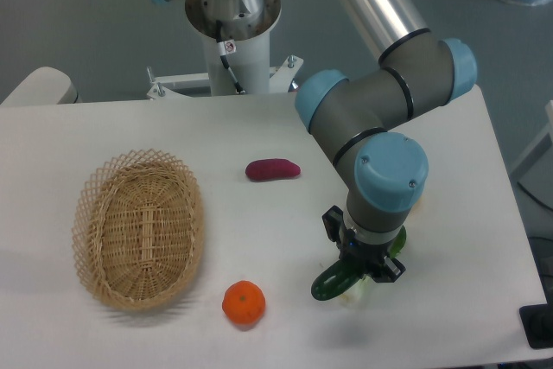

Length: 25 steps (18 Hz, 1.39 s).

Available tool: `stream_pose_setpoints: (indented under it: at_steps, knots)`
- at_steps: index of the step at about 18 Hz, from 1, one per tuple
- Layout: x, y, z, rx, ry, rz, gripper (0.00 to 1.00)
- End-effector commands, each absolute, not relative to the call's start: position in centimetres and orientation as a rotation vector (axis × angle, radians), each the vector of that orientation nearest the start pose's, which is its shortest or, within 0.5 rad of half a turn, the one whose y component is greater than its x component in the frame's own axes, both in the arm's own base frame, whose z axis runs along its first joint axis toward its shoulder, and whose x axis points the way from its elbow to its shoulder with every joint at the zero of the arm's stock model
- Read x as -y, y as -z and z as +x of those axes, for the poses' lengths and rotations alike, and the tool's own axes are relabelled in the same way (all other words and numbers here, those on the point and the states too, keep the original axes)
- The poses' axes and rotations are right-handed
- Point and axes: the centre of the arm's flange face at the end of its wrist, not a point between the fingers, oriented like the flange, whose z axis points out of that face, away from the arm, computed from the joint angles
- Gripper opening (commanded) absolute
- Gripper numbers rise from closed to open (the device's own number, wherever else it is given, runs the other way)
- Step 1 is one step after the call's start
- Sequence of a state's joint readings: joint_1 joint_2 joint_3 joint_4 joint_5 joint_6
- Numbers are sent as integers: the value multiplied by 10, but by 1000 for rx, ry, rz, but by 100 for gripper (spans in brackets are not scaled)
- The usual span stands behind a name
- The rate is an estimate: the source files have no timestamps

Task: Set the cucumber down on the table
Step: 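Lift the green cucumber with the gripper and carry it toward the red vegetable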

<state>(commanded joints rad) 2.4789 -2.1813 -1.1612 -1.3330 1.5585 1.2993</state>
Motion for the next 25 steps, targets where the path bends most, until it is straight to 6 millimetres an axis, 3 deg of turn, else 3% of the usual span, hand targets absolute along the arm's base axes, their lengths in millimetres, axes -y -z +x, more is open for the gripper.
stream_pose_setpoints:
  at_steps: [8, 12, 15, 17, 22, 25]
  knots:
    - [-556, -339, -495, -602, -40, -3045, 26]
    - [-544, -333, -494, -579, -4, -3043, 26]
    - [-528, -337, -477, -691, 18, -3027, 25]
    - [-504, -333, -470, -749, 51, -3021, 25]
    - [-471, -325, -434, -910, 108, -2990, 25]
    - [-445, -312, -425, -999, 148, -2964, 25]
